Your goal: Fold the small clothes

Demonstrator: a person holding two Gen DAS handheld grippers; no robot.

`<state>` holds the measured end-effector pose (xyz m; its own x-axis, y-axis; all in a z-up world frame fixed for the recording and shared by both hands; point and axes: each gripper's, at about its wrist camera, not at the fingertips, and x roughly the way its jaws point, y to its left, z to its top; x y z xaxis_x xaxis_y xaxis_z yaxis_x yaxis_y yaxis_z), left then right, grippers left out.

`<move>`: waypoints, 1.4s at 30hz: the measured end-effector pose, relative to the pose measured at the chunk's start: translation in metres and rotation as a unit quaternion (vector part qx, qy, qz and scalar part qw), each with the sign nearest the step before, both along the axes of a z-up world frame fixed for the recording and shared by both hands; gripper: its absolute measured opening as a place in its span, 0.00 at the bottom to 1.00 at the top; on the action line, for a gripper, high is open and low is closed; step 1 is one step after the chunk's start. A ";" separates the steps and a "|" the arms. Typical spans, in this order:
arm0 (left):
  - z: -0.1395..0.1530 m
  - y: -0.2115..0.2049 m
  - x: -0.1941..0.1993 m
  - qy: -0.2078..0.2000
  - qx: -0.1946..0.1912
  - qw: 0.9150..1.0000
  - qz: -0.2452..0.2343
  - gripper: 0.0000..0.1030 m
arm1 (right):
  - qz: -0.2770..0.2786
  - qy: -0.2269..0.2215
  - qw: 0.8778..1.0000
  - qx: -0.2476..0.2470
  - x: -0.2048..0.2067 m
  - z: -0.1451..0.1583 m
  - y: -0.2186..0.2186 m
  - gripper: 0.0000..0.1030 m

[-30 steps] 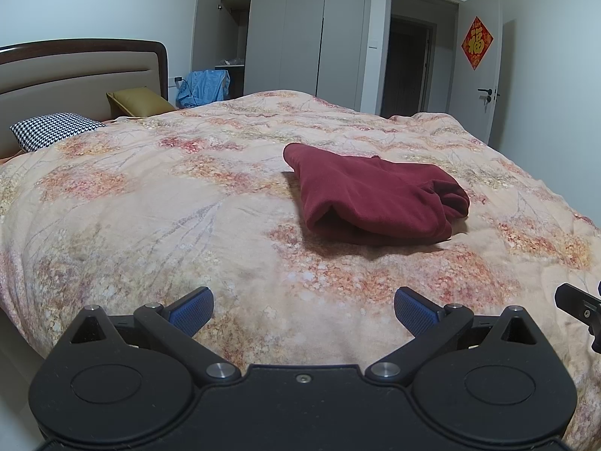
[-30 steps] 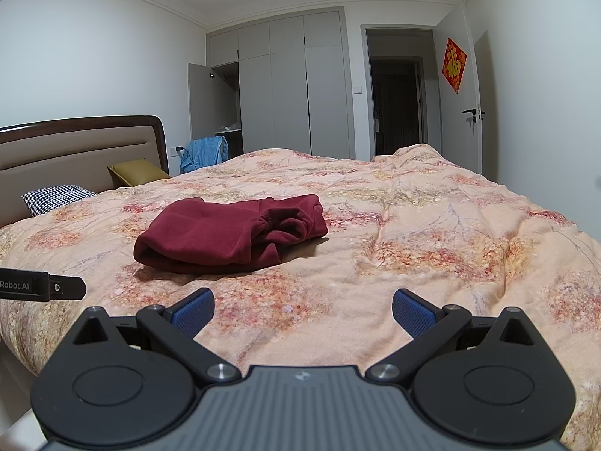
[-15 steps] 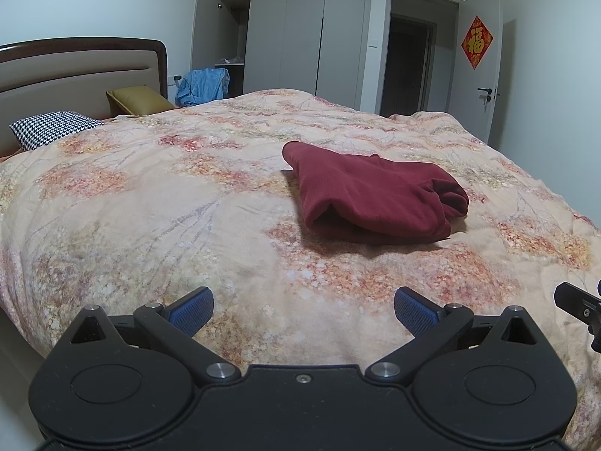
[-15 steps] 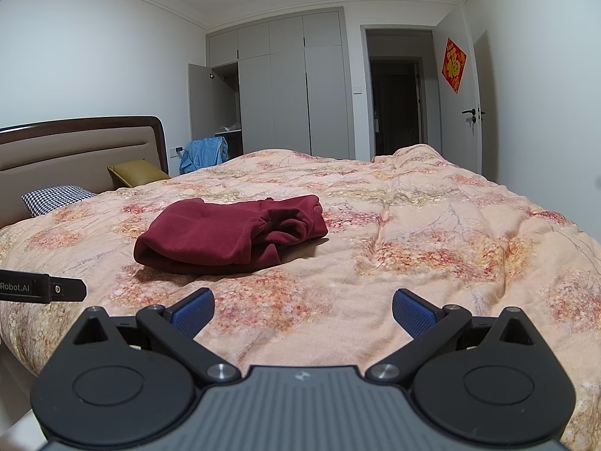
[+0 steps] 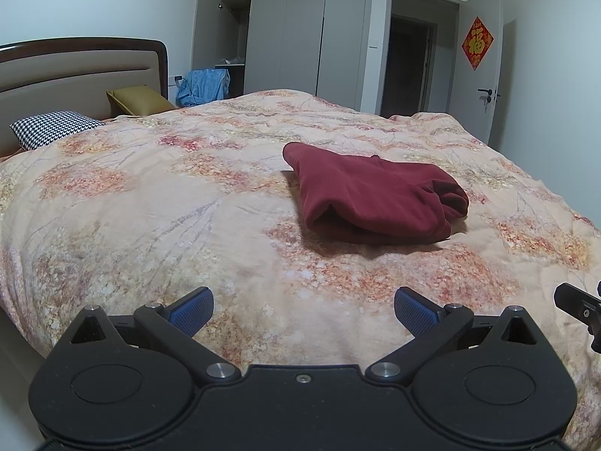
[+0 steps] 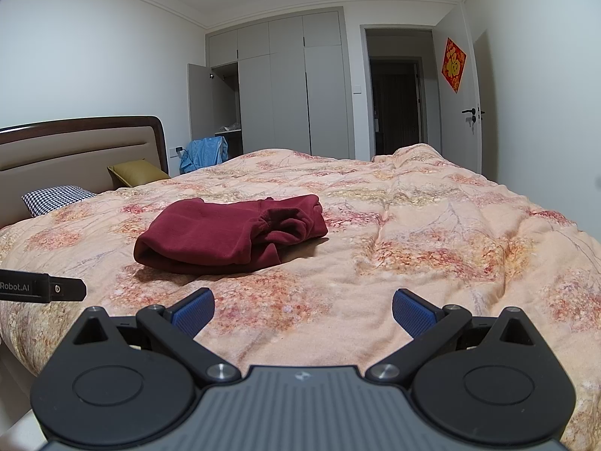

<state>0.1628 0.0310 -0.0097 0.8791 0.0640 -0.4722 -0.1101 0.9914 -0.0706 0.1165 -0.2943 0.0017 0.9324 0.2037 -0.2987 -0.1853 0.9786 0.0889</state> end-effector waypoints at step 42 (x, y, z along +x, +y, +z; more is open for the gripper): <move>-0.001 0.006 0.007 0.021 -0.017 0.999 0.034 0.99 | -0.004 0.011 1.000 0.005 0.004 -0.004 -0.002 1.00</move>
<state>0.1699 0.0369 -0.0104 0.8526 0.1073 -0.5115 -0.1815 0.9786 -0.0972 0.1209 -0.2965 -0.0025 0.9271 0.2000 -0.3169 -0.1760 0.9790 0.1029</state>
